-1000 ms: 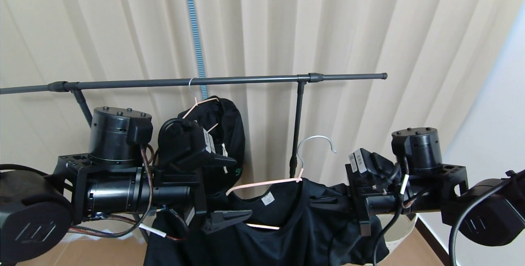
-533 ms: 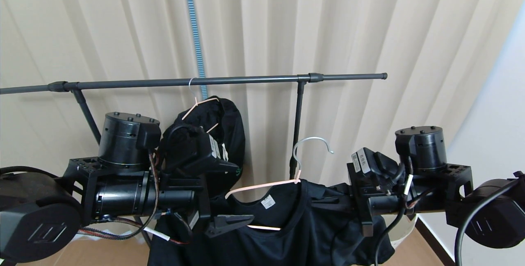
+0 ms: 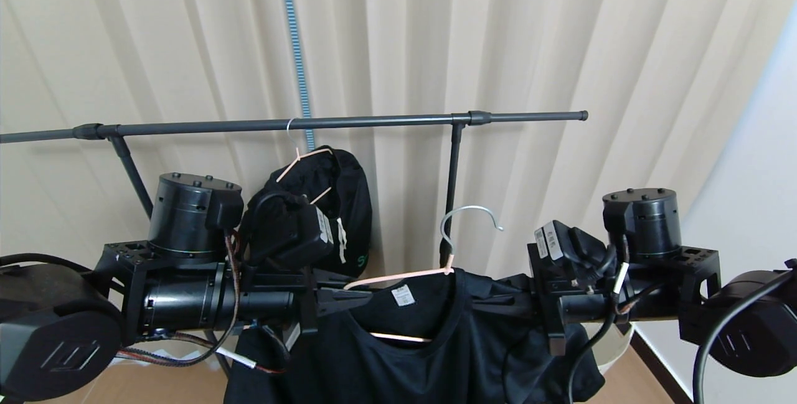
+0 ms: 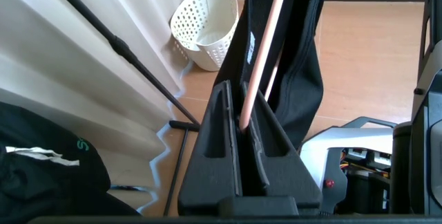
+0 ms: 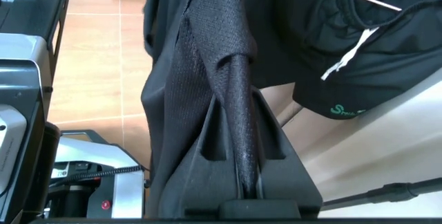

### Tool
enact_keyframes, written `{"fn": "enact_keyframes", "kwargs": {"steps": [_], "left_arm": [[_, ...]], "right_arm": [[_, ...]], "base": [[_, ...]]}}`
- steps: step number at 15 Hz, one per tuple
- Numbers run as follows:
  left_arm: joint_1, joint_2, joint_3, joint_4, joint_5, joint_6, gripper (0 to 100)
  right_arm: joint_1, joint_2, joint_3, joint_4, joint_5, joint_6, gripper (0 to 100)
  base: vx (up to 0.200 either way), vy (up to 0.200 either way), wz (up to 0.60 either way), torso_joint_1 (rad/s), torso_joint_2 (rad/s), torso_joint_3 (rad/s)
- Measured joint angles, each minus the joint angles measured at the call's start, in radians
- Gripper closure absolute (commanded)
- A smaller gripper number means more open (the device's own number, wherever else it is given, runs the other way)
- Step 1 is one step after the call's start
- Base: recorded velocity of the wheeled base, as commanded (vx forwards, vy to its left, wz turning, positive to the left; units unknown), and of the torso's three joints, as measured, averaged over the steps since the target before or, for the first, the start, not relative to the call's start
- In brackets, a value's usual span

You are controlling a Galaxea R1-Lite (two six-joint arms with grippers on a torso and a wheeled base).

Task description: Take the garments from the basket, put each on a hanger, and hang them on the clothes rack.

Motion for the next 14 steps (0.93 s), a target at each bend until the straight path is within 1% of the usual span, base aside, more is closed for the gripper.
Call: {"fn": "enact_keyframes", "kwargs": {"steps": [2, 3, 7, 10, 13, 14], "left_arm": [[0.002, -0.003, 0.003, 0.0, 0.0, 0.0, 100], [0.002, -0.005, 0.004, 0.0, 0.0, 0.0, 100], [0.004, -0.022, 0.011, 0.001, 0.001, -0.003, 100], [0.023, -0.06, 0.034, 0.0, 0.003, -0.007, 100], [0.082, -0.118, 0.074, 0.0, 0.003, -0.015, 100], [0.108, -0.143, 0.092, 0.0, 0.002, -0.03, 100]], "right_arm": [[0.0, 0.0, -0.005, 0.0, -0.027, 0.002, 100], [0.0, 0.0, -0.006, -0.001, -0.03, 0.003, 0], [-0.002, -0.004, -0.005, -0.002, -0.031, 0.003, 0], [-0.044, -0.011, -0.007, -0.003, -0.019, 0.001, 0], [-0.086, -0.038, -0.006, -0.002, 0.006, 0.0, 0], [-0.096, -0.046, -0.006, -0.002, 0.007, -0.001, 0]], "base": [[0.0, 0.0, 0.0, 0.0, 0.0, 0.0], [0.0, 0.0, 0.0, 0.0, 0.0, 0.0], [0.0, 0.0, 0.0, 0.0, 0.0, 0.0], [0.0, 0.0, 0.0, 0.0, 0.0, 0.0], [0.0, 0.0, 0.0, 0.0, 0.0, 0.0], [0.0, 0.0, 0.0, 0.0, 0.0, 0.0]]}}
